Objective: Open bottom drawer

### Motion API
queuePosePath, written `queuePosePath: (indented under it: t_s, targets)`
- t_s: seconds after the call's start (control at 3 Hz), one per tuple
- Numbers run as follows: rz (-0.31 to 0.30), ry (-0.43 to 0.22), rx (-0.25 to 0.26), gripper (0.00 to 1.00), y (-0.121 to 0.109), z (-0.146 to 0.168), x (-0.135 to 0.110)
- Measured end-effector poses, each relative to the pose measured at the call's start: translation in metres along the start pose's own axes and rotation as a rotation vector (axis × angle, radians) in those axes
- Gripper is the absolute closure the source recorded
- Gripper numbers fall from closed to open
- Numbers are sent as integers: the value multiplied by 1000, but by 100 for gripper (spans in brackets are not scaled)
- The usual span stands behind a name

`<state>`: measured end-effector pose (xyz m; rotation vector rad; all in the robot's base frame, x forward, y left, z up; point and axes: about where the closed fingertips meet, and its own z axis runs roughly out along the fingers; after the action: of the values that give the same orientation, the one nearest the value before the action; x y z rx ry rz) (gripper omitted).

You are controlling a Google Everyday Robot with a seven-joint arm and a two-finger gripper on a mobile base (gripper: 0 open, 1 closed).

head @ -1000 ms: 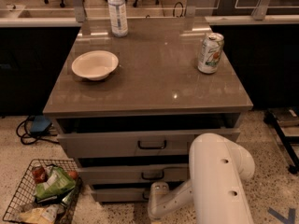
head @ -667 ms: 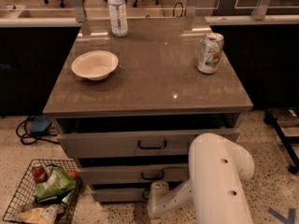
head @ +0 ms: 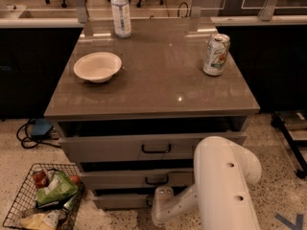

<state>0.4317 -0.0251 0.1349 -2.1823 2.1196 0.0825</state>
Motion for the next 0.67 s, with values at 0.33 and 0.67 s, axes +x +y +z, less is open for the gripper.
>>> queuePosePath:
  t_s: [0.33,0.67]
  targets:
    - [0,0,-1,100,-1,-5,0]
    - [0,0,-1,100,-1,-5,0]
